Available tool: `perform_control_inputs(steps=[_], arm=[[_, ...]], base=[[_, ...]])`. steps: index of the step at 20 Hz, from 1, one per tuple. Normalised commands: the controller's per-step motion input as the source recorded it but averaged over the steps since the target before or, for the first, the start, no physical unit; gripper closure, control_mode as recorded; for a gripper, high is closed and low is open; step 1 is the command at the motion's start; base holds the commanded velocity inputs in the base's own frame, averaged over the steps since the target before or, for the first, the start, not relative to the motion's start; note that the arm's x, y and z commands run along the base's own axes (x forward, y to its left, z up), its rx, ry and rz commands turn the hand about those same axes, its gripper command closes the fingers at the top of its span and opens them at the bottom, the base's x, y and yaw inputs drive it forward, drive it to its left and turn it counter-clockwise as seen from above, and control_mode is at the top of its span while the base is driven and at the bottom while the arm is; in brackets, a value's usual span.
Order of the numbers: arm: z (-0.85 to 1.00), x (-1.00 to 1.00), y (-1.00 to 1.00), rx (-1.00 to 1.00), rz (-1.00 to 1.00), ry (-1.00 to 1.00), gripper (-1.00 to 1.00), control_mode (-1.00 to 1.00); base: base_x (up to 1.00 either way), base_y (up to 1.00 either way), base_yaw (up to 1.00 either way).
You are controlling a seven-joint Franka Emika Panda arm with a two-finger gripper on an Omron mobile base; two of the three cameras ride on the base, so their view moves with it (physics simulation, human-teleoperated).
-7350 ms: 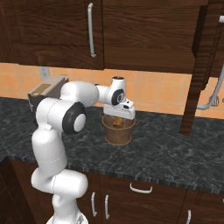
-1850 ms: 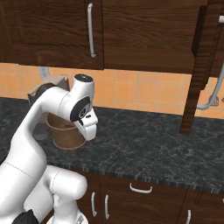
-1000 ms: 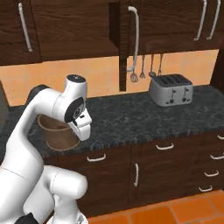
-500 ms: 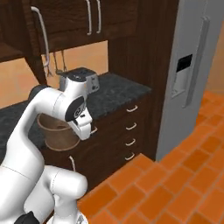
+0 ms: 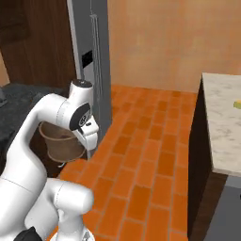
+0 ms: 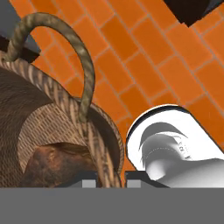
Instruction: Open the cabinet, pick up the bread from the cabinet and place it in the basket. Then move the basket to the dining counter.
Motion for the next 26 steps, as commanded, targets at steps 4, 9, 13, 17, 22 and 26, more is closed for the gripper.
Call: perform_control_inputs(steps=[4, 9, 13, 17, 22, 26], arm=[[0.0, 0.0, 0.0, 0.0, 0.0, 0.0, 1.0, 1.0], [0.0, 0.0, 0.0, 0.0, 0.0, 0.0, 1.0, 1.0], [0.0, 0.0, 0.0, 0.0, 0.0, 0.0, 1.0, 1.0], [0.0, 0.0, 0.0, 0.0, 0.0, 0.0, 1.0, 1.0], [0.0, 0.0, 0.0, 0.0, 0.0, 0.0, 1.0, 1.0], [0.0, 0.0, 0.0, 0.0, 0.0, 0.0, 1.0, 1.0]], base=[[0.16, -0.54, -0.78], [0.99, -0.01, -0.1], [1.0, -0.27, 0.27], [1.0, -0.31, 0.26], [0.73, -0.23, -0.38], [0.15, 0.03, -0.87]])
